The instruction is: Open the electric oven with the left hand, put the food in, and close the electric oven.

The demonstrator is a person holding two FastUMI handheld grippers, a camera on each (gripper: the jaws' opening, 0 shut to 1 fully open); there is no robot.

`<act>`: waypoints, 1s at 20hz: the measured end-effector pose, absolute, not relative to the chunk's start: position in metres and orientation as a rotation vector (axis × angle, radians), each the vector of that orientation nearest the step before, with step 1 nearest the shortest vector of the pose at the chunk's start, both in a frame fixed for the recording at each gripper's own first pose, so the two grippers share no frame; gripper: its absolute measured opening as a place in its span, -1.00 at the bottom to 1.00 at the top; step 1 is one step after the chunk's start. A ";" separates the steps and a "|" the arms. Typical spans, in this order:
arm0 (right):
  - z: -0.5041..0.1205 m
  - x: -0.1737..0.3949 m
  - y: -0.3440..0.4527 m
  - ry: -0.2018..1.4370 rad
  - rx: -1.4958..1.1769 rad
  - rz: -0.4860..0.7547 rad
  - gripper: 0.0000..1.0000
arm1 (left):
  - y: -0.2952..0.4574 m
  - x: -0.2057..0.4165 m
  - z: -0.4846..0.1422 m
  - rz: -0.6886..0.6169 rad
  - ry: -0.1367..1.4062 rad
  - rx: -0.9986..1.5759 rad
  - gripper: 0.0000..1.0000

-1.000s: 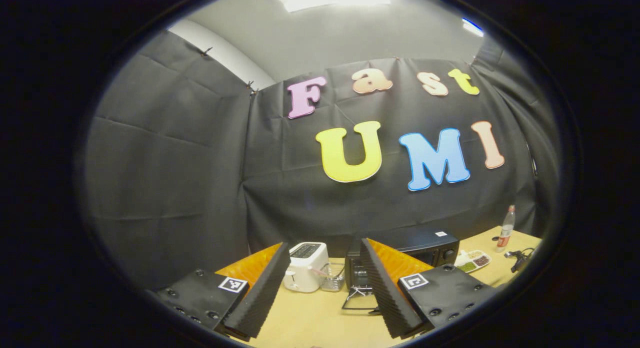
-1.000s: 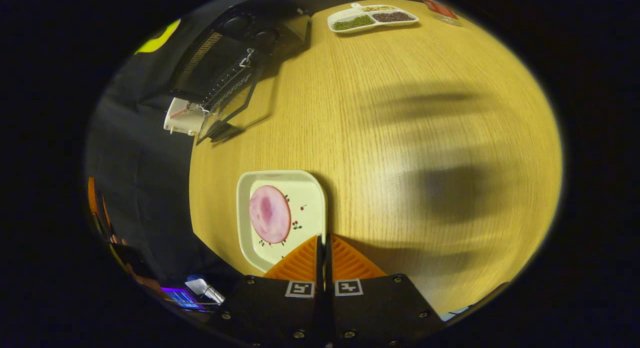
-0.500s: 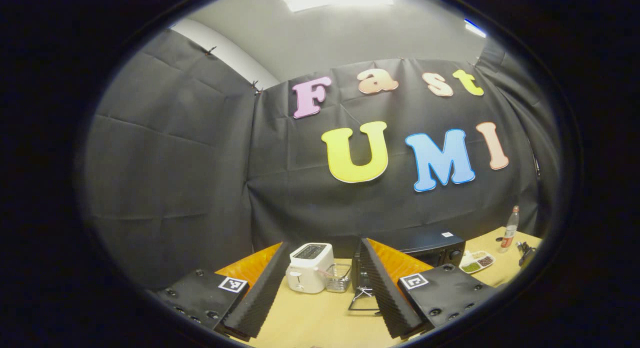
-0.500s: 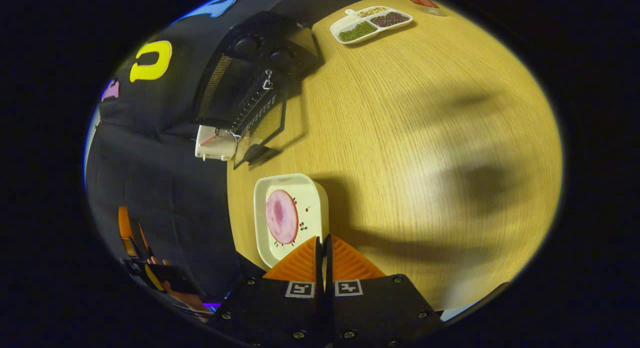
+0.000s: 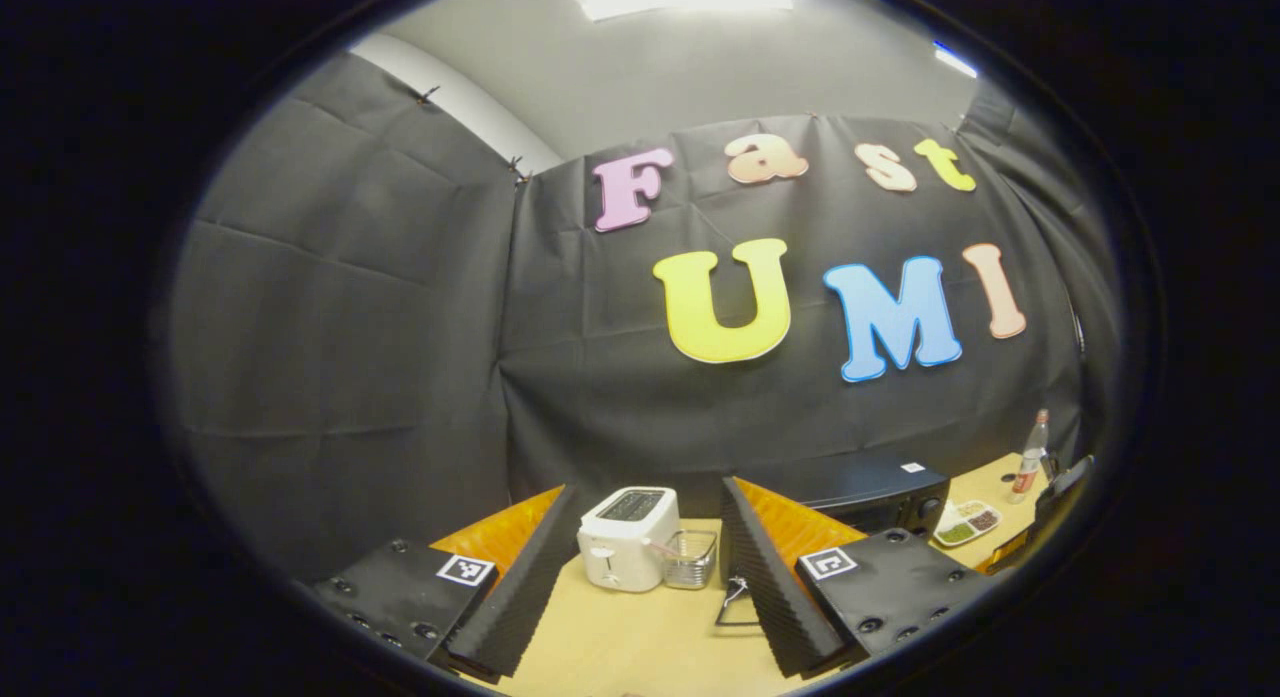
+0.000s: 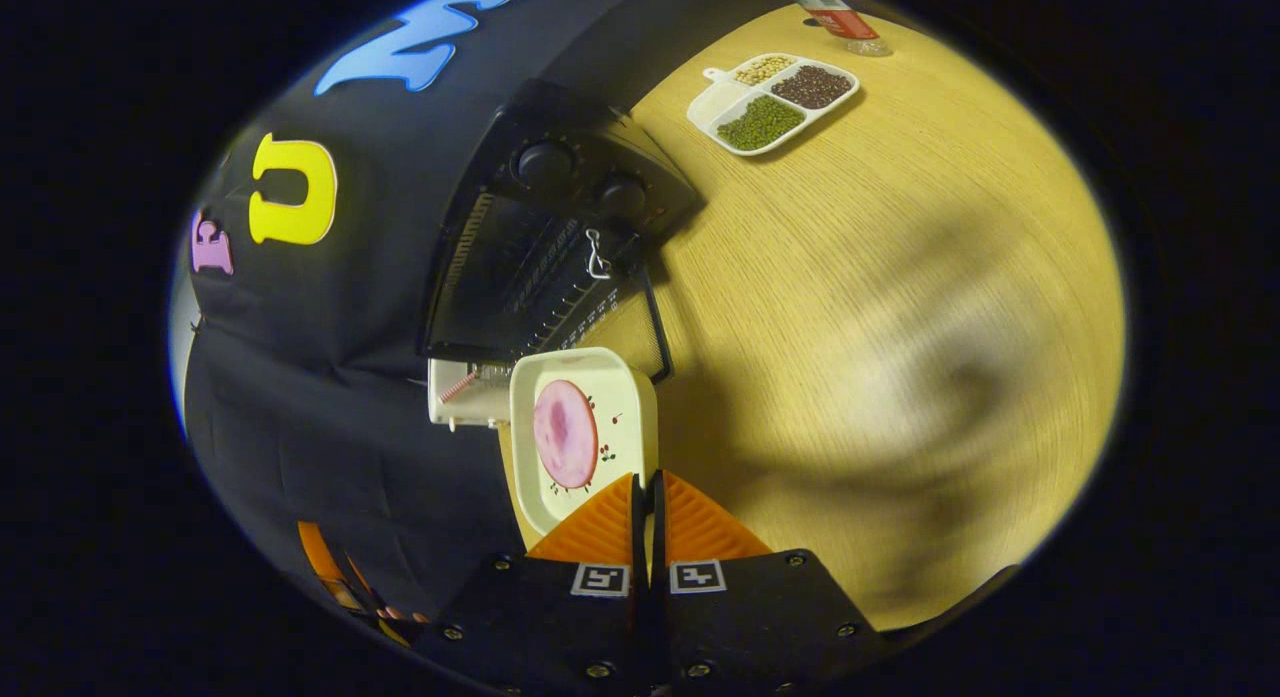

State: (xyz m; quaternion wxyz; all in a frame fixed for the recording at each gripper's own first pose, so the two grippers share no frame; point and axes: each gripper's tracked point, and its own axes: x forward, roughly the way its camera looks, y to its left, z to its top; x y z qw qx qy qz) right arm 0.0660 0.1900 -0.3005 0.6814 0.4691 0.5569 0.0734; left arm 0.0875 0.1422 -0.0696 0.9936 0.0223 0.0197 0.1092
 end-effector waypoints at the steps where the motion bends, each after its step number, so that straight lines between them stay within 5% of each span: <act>1: -0.300 0.074 0.195 1.230 1.071 0.139 -0.99 | 0.148 0.089 -0.073 0.223 0.045 0.044 0.99; 20: -0.324 0.220 0.271 0.952 1.458 -0.266 -0.99 | 0.214 0.132 -0.123 0.213 0.119 0.026 1.00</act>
